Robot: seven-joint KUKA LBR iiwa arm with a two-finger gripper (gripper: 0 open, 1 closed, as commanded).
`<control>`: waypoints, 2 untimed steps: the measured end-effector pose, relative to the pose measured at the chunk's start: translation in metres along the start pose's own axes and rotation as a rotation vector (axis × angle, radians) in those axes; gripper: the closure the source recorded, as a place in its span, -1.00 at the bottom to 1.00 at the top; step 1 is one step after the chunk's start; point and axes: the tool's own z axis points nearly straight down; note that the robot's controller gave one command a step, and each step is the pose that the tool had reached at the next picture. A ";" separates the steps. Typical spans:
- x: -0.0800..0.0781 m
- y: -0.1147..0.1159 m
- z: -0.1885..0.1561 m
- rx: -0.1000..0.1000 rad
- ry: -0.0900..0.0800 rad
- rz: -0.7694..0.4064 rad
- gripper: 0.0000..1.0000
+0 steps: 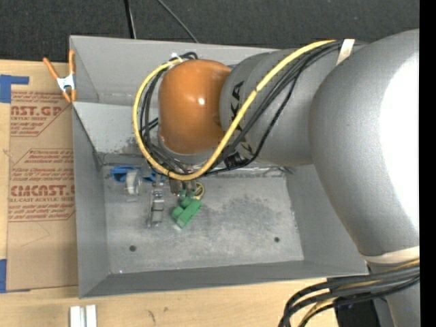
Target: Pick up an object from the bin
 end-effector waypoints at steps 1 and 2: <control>-0.015 -0.072 0.090 0.002 0.005 -0.149 -1.00; -0.014 -0.101 0.087 0.001 0.001 -0.264 -1.00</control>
Offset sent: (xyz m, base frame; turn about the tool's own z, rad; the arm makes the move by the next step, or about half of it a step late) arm 0.0156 -0.0698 -0.0862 -0.1523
